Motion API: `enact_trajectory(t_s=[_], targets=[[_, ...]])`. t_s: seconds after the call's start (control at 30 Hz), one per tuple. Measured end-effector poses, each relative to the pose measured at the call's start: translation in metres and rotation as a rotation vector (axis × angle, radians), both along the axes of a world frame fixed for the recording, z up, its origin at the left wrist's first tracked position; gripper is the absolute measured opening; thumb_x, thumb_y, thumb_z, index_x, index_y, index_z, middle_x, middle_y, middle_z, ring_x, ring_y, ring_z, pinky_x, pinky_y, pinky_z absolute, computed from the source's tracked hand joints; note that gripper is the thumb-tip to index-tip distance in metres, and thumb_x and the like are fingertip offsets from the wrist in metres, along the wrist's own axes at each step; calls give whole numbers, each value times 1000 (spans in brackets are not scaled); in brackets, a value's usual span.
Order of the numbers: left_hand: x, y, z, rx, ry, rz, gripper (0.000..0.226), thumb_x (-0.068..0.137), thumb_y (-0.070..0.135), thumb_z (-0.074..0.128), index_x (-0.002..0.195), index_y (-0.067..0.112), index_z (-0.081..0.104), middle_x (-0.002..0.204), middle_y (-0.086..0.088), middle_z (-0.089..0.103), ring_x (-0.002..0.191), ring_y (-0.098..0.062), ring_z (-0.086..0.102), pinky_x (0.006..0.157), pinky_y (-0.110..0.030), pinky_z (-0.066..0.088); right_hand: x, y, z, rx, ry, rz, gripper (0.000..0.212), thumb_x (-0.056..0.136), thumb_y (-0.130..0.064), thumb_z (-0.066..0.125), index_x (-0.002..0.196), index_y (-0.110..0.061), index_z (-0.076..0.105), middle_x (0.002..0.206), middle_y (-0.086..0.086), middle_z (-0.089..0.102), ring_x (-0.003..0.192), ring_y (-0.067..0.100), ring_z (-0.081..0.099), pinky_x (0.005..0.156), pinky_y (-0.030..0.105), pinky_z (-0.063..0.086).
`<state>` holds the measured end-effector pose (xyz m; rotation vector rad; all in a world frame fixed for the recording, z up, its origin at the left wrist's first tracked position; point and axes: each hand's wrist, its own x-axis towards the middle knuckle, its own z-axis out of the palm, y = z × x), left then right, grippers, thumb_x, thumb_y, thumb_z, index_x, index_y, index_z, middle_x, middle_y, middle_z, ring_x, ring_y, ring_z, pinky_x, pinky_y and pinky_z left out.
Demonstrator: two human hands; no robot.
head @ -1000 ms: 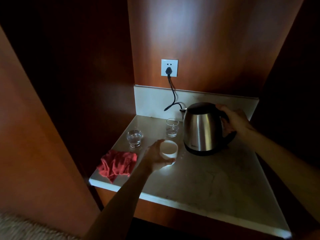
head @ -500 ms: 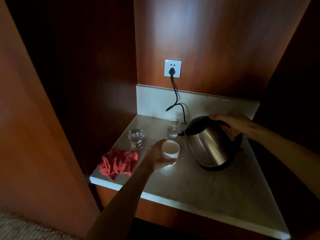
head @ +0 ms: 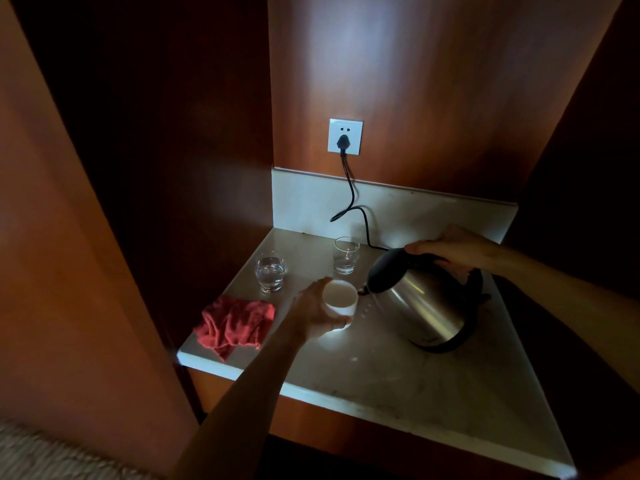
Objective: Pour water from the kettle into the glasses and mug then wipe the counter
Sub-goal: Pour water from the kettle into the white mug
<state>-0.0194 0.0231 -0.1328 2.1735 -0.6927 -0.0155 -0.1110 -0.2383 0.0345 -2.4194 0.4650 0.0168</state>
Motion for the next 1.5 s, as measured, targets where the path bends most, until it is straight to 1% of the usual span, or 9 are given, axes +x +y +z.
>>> enact_trajectory(t_s=[0.13, 0.37, 0.63, 0.8, 1.0, 1.13, 1.27, 1.4, 1.5], targets=[[0, 0, -1, -7, -2, 9, 88, 53, 43, 92, 130, 29, 52, 116, 6, 66, 100, -10, 63, 92, -28, 52, 3, 4, 0, -11, 15, 18, 59, 80, -57, 76, 57, -6, 58, 43, 6, 45, 33, 19, 37, 40, 23, 29], [1, 1, -4, -34, 13, -15, 85, 53, 42, 92, 127, 31, 52, 114, 7, 66, 98, -11, 64, 91, -31, 54, 11, 7, 3, -39, 25, 53, 60, 82, -55, 75, 51, -9, 53, 41, 4, 43, 32, 17, 35, 42, 23, 28], [2, 0, -5, -29, 2, 0, 87, 54, 43, 91, 129, 30, 51, 119, 7, 65, 103, -11, 63, 94, -32, 52, 26, 9, 15, -108, 110, 159, 60, 72, -68, 74, 72, -9, 67, 54, 7, 49, 44, 19, 40, 44, 25, 30], [3, 0, -5, -3, -8, 6, 90, 53, 47, 90, 132, 29, 51, 119, 6, 65, 102, -12, 63, 91, -29, 53, 35, 11, 21, -115, 164, 178, 82, 65, -78, 73, 90, 0, 75, 69, 7, 63, 58, 21, 55, 56, 28, 42], [3, 0, -7, 13, -35, 0, 94, 55, 47, 90, 137, 27, 48, 126, 2, 62, 109, -16, 61, 95, -30, 50, 37, 16, 27, -171, 212, 151, 77, 66, -78, 71, 90, -5, 75, 66, 4, 58, 55, 18, 51, 48, 22, 38], [3, 1, -7, 3, -45, -7, 91, 56, 46, 90, 135, 28, 48, 125, 2, 63, 106, -15, 62, 92, -30, 52, 42, 18, 29, -149, 257, 176, 102, 53, -86, 71, 107, 0, 73, 78, 4, 68, 66, 21, 61, 62, 30, 45], [3, 1, -7, 10, -50, -5, 93, 57, 47, 90, 137, 27, 47, 127, 1, 62, 107, -15, 61, 93, -28, 50, 41, 22, 33, -173, 291, 211, 88, 58, -87, 69, 103, -11, 77, 86, 1, 75, 71, 21, 70, 64, 32, 49], [3, 1, -8, 15, -42, 0, 95, 56, 48, 90, 137, 29, 46, 128, 1, 60, 108, -15, 60, 93, -28, 51, 40, 26, 36, -208, 292, 224, 74, 65, -85, 67, 83, -13, 69, 71, 4, 60, 58, 18, 53, 54, 26, 38], [4, 1, -9, 19, -34, 8, 95, 55, 51, 89, 137, 31, 45, 128, 2, 60, 108, -14, 59, 94, -28, 51, 40, 28, 37, -183, 304, 242, 70, 62, -85, 67, 84, -19, 65, 71, 6, 52, 59, 21, 47, 54, 28, 34]])
